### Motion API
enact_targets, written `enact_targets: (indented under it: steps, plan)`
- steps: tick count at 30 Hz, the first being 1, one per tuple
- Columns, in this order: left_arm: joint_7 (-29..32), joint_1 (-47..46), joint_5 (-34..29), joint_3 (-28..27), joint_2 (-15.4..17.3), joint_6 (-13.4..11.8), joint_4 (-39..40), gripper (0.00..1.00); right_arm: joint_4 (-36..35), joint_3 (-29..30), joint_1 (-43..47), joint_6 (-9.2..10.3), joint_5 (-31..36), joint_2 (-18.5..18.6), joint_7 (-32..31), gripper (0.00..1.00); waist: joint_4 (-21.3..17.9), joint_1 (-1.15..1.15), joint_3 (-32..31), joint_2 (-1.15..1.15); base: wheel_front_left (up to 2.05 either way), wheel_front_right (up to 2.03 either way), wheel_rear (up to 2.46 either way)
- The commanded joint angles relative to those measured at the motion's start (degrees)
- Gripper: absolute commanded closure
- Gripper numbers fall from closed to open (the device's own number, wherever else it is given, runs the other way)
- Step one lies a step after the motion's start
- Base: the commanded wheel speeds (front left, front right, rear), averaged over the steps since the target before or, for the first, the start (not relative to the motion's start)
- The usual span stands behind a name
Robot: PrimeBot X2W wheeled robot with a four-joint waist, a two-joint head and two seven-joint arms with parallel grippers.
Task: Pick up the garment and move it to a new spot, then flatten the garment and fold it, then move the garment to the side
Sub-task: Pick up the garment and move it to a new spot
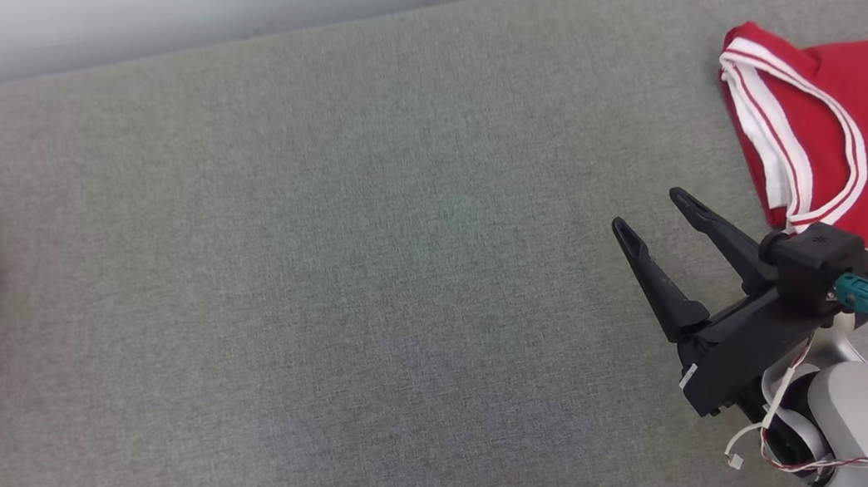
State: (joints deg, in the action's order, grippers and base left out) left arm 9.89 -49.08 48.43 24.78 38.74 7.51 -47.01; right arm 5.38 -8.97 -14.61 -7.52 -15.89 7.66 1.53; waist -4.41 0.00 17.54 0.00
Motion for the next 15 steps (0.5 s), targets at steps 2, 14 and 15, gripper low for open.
enact_targets:
  steps: [2, 14, 15]
  plan:
    - [-2.16, -1.06, 0.33, 2.29, 0.59, -0.10, 2.90, 1.00, 0.76, 0.28, -0.08, 0.07, -0.70, 0.07, 0.69, 0.00, -0.04, 0.00, -1.78, 0.00, 0.00, 0.00, 0.00]
    - [-5.82, -4.12, -4.27, 15.17, 0.39, -0.11, 16.35, 1.00, 4.39, 0.18, 0.31, 0.07, -2.14, -0.92, 3.12, 0.00, -0.29, 0.00, -5.55, 0.00, 0.00, 0.00, 0.00]
    - [-5.87, -4.05, -4.50, 16.01, 0.26, -0.11, 17.55, 1.00, 4.72, 0.06, 0.28, 0.07, -2.35, -1.03, 3.24, 0.00, -0.48, 0.00, -5.72, 0.00, 0.00, 0.00, 0.00]
